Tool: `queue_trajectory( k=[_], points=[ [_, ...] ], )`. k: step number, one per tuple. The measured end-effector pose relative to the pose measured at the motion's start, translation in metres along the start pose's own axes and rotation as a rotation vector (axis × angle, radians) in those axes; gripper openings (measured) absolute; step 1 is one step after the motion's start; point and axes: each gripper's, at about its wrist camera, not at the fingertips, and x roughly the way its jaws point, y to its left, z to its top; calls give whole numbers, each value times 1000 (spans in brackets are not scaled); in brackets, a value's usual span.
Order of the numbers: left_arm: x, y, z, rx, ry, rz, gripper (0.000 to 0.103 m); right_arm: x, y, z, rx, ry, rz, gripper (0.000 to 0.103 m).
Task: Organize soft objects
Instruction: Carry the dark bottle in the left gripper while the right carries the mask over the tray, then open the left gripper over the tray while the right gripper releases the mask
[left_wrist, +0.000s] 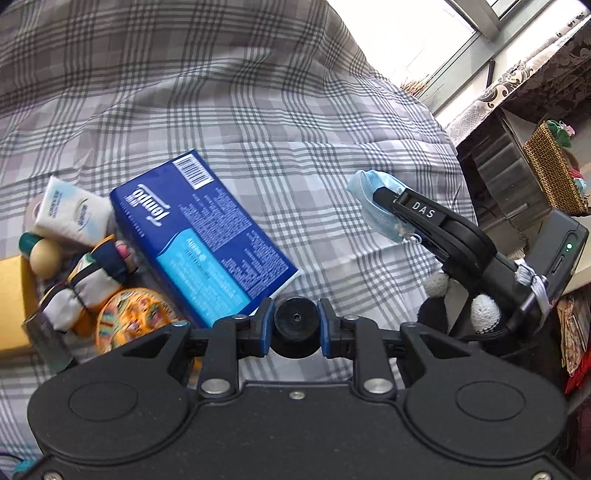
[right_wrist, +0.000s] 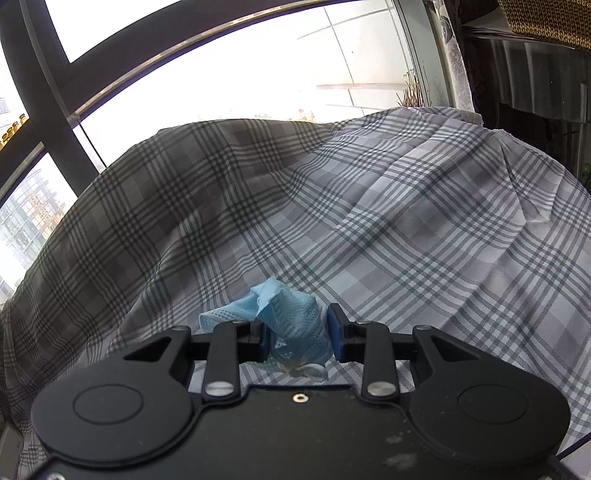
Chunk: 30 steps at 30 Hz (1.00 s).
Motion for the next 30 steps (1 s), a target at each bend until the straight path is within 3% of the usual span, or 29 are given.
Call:
queue_trajectory(
  k=[5,11,17,22,26,30],
  points=[
    [-29,29,-50,-36,-17,56,23,-50,-5,-36,-27,29,98,30],
    [-56,64,-111,-75,-42,183,23,-113,15,-91,-208,81,197,30],
    [-73,87,-162,-121,-52,239,23,-159,34,-140,-373,207,291,30],
    [-85,97,-185,-133,-108,281,26,-186,48,-161,-487,264,324,30],
    [-91,100,-197,-129,-145,294,43,-197,58,-173,-540,290,337,31],
    [-94,108,-203,-150,-157,316,43,-203,64,-181,-588,315,357,37]
  ],
)
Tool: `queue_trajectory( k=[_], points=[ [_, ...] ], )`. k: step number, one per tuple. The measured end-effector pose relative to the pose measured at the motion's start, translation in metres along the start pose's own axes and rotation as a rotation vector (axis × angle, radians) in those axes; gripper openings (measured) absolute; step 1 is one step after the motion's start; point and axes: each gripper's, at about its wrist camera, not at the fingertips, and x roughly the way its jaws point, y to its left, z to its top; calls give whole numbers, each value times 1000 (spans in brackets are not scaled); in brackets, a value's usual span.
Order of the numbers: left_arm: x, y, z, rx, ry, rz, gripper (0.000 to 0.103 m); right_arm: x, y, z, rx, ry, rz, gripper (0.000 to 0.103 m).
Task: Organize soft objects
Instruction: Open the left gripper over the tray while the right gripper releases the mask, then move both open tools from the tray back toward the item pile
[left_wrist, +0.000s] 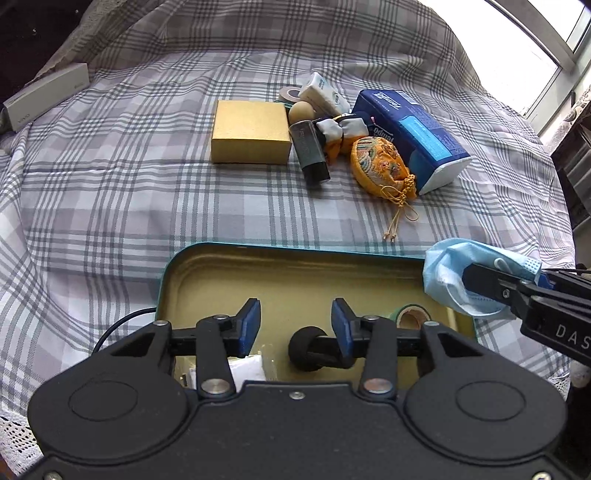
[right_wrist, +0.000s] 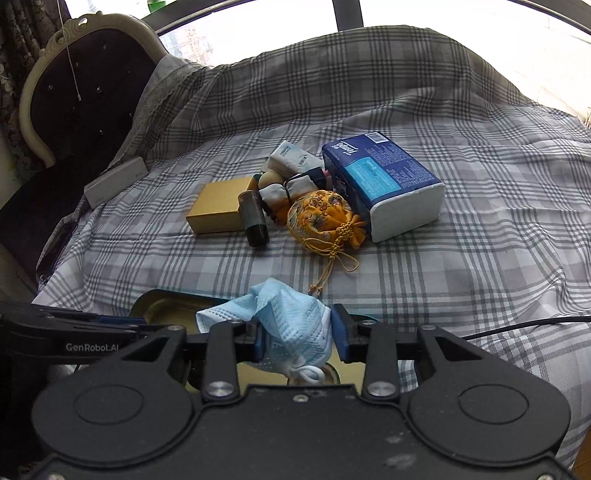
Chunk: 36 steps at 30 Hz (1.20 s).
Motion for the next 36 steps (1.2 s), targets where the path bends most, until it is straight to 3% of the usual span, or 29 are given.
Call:
queue_trajectory(
  k=[2,8,36],
  points=[
    [1,5,-1,-19,5,9,43,2,4,-1,-16,24,13,46],
    [6,11,-6,-40,23,43,43,10,13,-5,-38,93,34,46],
    [27,3,-14,-16,83,152,44,30,3,-6,16,148,-10,47]
  ],
)
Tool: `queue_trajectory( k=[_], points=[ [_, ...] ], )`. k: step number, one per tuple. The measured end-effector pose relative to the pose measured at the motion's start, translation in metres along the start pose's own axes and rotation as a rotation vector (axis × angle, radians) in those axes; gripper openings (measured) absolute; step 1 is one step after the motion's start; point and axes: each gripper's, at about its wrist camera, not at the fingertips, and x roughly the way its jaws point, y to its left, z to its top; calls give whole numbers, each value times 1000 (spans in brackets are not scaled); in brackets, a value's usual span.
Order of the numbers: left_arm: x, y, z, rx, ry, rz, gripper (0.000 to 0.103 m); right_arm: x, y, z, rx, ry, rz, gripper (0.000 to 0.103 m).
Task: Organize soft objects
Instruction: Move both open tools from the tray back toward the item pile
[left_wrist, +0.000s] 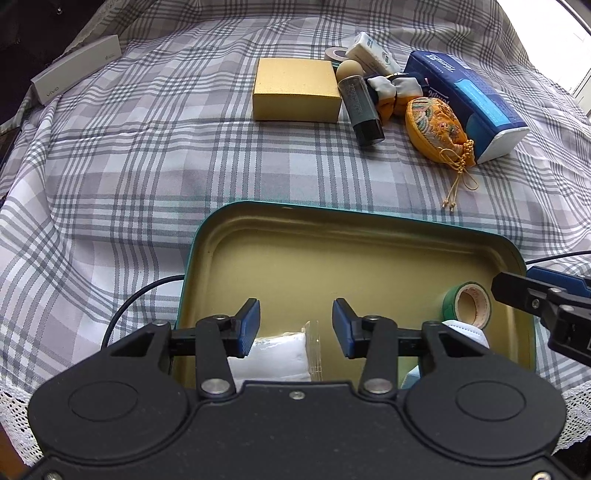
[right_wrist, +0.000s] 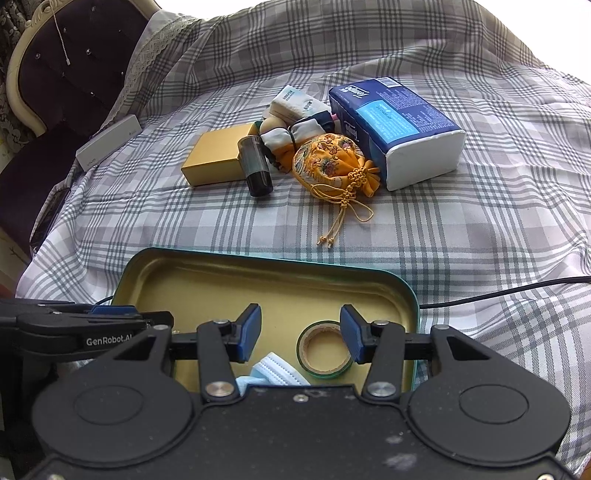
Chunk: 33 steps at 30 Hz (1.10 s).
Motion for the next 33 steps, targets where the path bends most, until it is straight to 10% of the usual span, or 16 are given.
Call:
queue_trajectory(
  k=[33],
  points=[
    [4,1,43,8,-92,77,44,27,-19,47,64,-56,-76,47]
  ],
)
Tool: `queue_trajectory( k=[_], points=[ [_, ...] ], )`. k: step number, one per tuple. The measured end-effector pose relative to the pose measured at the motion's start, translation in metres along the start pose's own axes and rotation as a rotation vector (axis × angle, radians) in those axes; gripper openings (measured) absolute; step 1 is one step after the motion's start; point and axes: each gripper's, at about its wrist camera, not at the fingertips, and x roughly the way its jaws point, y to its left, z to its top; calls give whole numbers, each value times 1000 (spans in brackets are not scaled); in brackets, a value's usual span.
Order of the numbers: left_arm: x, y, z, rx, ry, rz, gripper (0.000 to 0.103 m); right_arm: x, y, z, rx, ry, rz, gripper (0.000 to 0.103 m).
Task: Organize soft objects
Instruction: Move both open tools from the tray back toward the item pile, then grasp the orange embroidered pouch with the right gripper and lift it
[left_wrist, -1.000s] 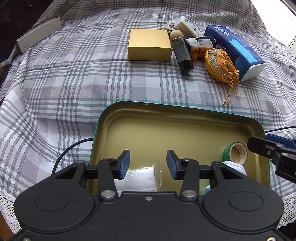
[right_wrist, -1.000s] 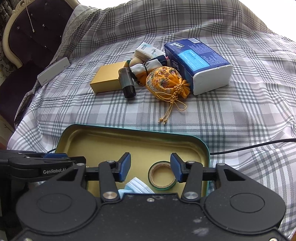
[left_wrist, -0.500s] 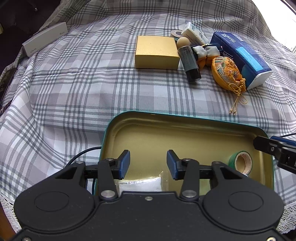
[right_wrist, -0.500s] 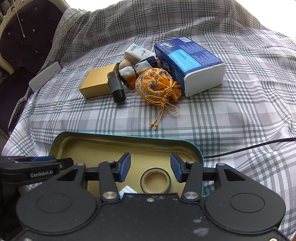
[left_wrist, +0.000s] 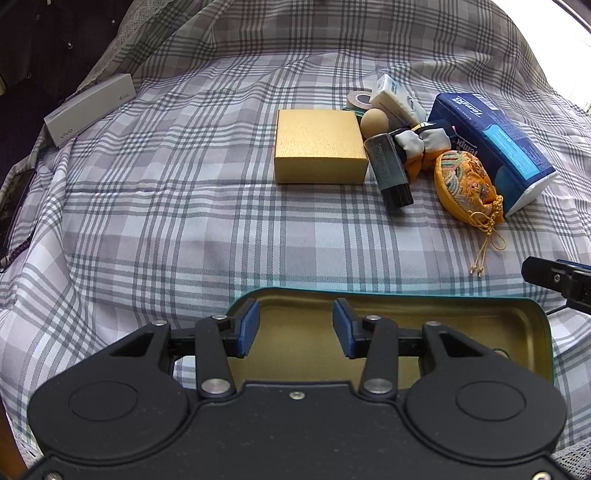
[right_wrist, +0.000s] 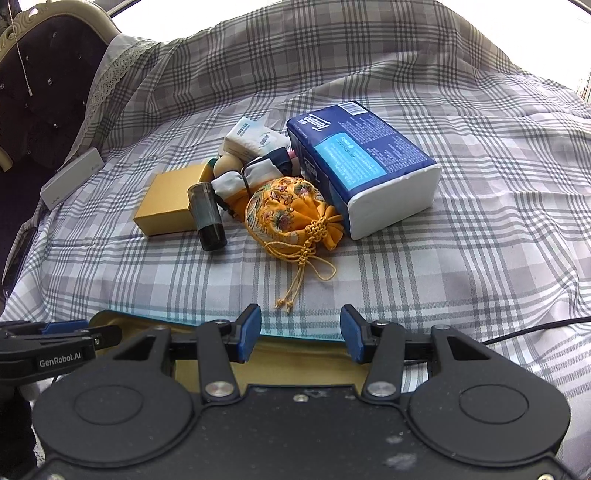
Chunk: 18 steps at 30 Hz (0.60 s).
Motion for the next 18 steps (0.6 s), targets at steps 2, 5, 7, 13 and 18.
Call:
queue_trajectory(
  k=[2,5,7,13,18],
  points=[
    [3,0,6,-2,-5,-2,44,4,0,8,1,-13,-3,47],
    [8,0,17,-2,-13,-4,44,11,2,20,9,-24,-4,47],
    [10,0,22,-3,-20,-5,44,17,3,28,17,-24,5,47],
    [18,2,30,-27,-16,-24,44,34,8,49,32,-40,1,48],
    [23,5,29,-40,2,-38,44,46,14,61,21,-40,0,48]
  ],
)
